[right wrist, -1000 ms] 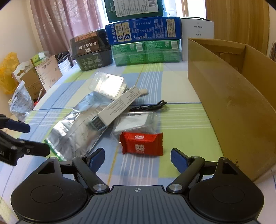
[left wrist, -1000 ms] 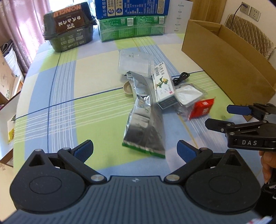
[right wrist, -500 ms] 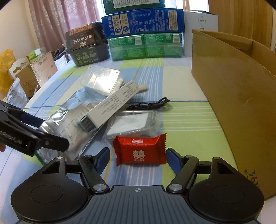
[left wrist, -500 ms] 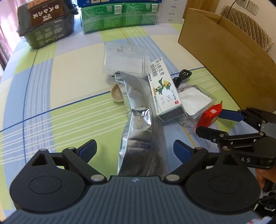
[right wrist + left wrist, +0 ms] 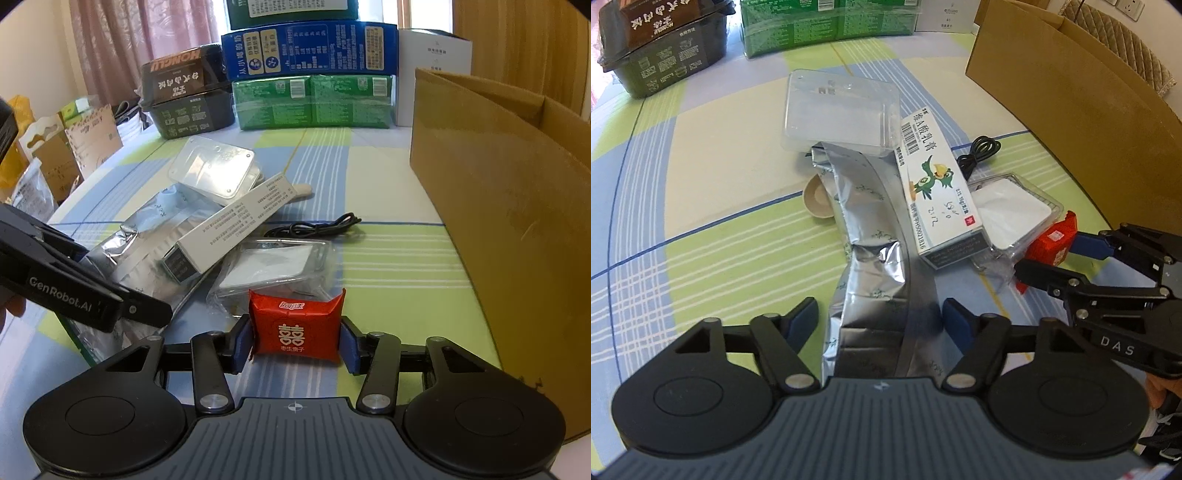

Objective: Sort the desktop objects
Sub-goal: 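Grasp the red candy packet with the right tool, then grasp the silver foil bag with the left tool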

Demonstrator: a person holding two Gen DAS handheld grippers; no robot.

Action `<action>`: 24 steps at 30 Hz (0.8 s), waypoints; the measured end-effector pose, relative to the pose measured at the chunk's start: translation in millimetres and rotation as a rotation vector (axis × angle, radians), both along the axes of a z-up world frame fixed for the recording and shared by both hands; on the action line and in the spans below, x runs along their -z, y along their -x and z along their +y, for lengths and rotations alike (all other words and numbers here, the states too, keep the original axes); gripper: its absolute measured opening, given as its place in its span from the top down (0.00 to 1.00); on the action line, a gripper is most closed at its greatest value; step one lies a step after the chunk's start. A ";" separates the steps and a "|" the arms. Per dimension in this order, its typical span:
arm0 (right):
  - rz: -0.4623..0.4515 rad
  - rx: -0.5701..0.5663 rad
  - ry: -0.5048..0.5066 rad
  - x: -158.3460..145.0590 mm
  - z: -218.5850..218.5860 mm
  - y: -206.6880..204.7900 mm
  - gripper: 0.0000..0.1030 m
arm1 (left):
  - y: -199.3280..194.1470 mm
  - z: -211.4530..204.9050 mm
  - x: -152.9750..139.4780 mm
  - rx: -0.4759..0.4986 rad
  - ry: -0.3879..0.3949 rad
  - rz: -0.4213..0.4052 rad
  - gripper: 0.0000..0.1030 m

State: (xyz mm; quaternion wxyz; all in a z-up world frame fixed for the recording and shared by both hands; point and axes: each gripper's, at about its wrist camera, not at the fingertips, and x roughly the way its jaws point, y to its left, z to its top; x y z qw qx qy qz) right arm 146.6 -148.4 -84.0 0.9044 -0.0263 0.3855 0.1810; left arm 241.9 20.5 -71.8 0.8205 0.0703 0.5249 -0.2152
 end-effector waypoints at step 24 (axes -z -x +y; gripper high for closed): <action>0.169 -0.049 -0.021 -14.1 -22.2 67.4 0.57 | 102.8 32.8 -30.4 0.025 -0.074 0.100 0.50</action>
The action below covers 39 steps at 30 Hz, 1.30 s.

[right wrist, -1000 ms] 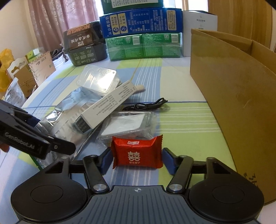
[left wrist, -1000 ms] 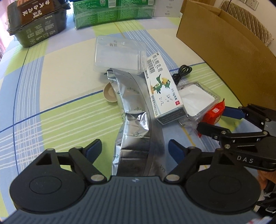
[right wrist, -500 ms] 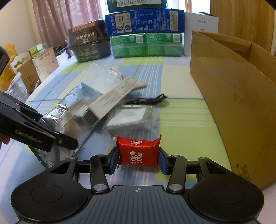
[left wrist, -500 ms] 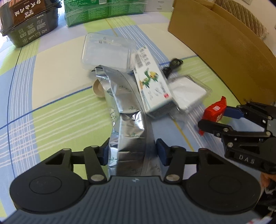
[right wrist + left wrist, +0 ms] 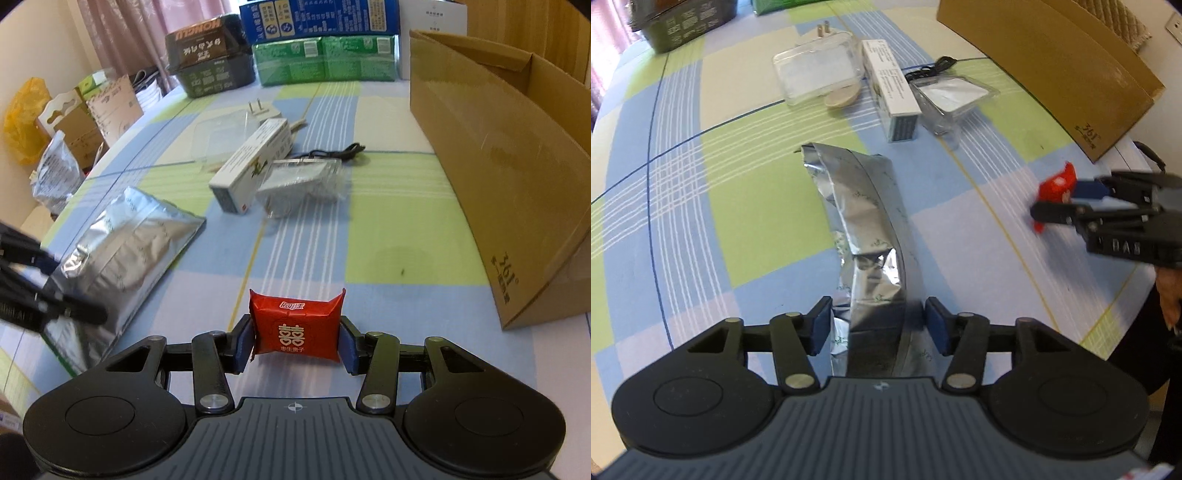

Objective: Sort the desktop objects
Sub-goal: 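Grasp the silver foil bag with the left tool, then carry the foil bag and candy packet into the cardboard box and release both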

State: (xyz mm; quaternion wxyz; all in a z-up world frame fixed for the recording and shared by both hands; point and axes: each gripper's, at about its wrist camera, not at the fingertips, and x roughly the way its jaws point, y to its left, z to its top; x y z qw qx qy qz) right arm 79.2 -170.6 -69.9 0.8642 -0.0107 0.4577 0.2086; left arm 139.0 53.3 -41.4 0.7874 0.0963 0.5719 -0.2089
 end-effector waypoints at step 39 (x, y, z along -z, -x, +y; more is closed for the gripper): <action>-0.123 -0.003 -0.004 -30.6 -11.2 22.6 0.57 | 7.4 -26.3 -13.1 -0.081 -0.084 -0.063 0.67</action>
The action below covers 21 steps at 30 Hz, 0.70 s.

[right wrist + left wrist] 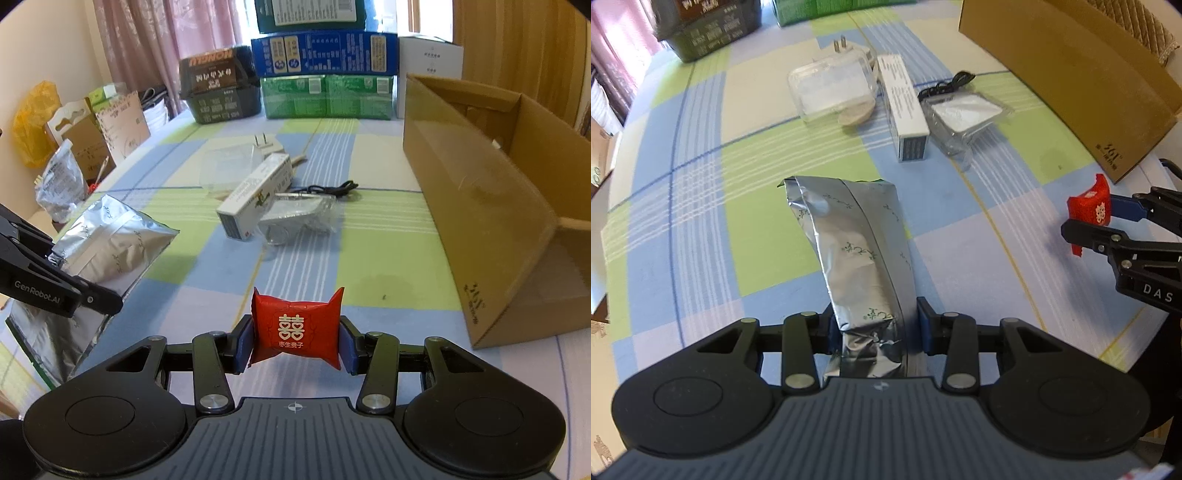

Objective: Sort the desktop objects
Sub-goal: 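Carry the foil bag and candy packet into the cardboard box and release both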

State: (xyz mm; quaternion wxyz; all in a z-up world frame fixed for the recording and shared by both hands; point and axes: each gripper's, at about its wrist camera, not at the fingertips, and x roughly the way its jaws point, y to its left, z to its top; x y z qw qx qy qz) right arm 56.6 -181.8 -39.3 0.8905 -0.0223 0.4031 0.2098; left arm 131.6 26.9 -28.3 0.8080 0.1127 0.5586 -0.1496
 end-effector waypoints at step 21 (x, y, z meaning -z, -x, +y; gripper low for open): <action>-0.127 0.124 -0.065 -105.1 -89.9 20.9 0.57 | 43.3 -95.6 -96.0 0.087 0.083 -0.122 0.67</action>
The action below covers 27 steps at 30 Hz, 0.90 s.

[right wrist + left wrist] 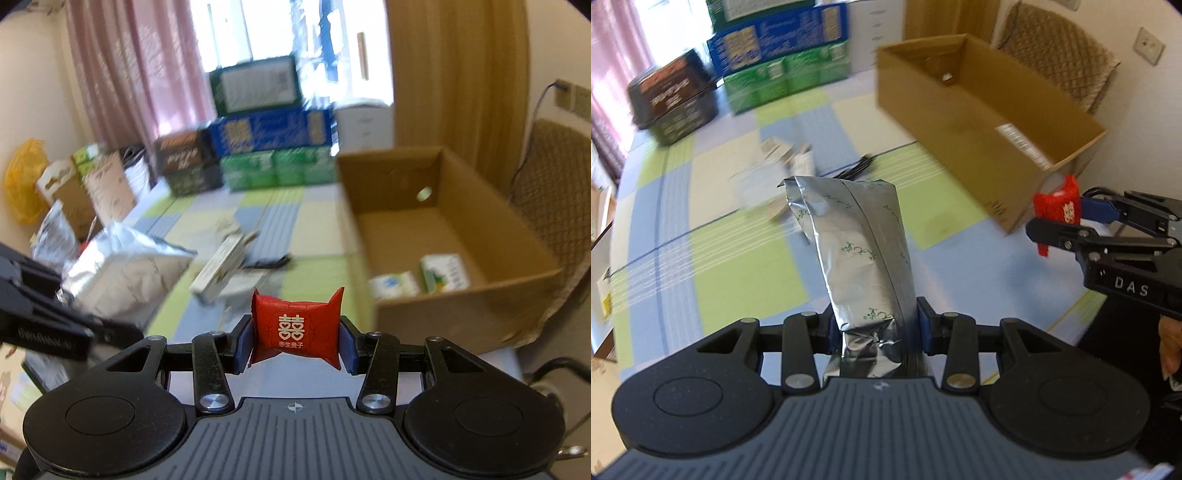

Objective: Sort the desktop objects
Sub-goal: 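Carry the foil bag and candy packet into the cardboard box and release both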

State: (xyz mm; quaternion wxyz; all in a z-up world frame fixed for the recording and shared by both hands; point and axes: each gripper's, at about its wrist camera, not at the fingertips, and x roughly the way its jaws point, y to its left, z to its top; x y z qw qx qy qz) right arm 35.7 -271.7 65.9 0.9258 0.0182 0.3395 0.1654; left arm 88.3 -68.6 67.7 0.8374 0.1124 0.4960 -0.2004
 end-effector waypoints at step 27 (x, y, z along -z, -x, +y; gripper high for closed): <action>-0.006 0.032 0.122 -27.7 -136.3 -142.4 0.57 | -97.1 -199.2 -38.2 -0.060 0.255 0.030 0.67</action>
